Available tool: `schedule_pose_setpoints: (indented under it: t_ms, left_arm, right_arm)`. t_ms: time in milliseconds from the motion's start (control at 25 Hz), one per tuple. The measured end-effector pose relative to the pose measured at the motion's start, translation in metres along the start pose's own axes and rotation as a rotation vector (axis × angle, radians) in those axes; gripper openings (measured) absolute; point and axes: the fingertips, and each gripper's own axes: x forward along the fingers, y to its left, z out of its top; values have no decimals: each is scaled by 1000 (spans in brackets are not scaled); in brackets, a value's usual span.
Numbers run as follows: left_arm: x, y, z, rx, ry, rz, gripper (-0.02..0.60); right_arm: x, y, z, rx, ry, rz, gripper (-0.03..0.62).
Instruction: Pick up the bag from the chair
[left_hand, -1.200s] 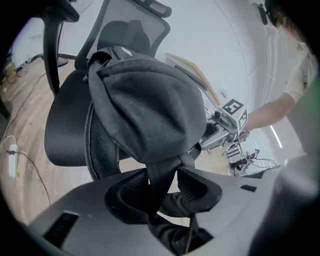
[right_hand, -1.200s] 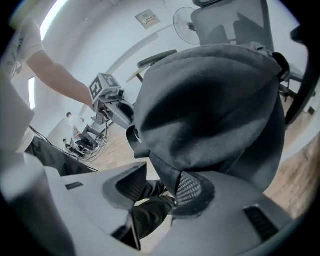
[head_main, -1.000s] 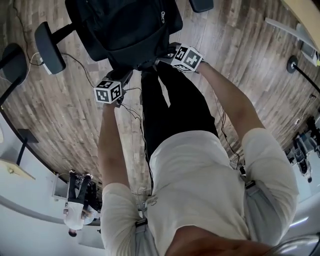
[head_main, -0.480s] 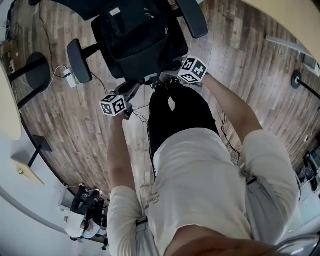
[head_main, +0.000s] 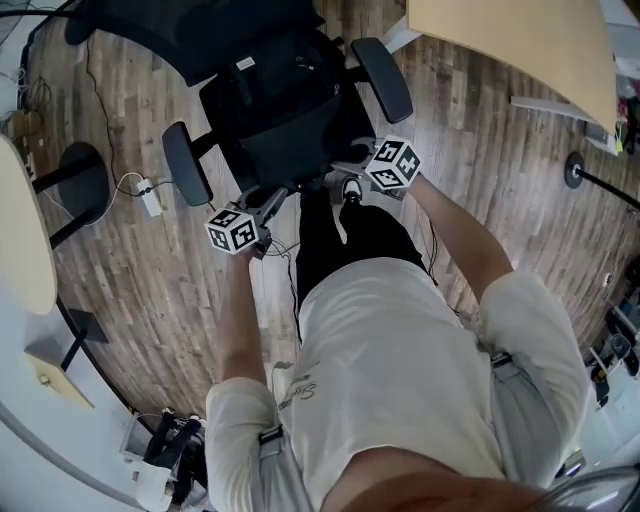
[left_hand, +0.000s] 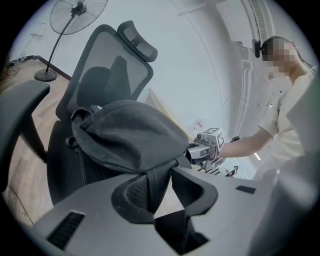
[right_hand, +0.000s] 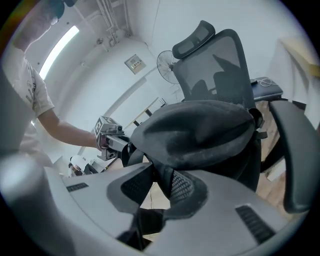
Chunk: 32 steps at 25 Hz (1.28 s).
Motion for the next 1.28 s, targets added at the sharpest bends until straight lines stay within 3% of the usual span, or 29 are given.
schedule_pose_setpoints:
  t_ms: [240, 600, 960, 1280]
  left_arm:
    - [-7, -2, 26, -28, 1, -86, 106]
    - [-11, 1, 74, -13, -11, -128, 94]
    - [-4, 2, 115, 21, -42, -68, 87]
    - [0, 6, 123, -44, -62, 68, 95]
  right_arm:
    - [-3, 0, 27, 45, 26, -60, 71]
    - [-8, -10, 74, 83, -21, -124, 77]
    - [-18, -25, 110, 59, -103, -102, 72]
    - [-16, -28, 120, 18, -110, 45, 46]
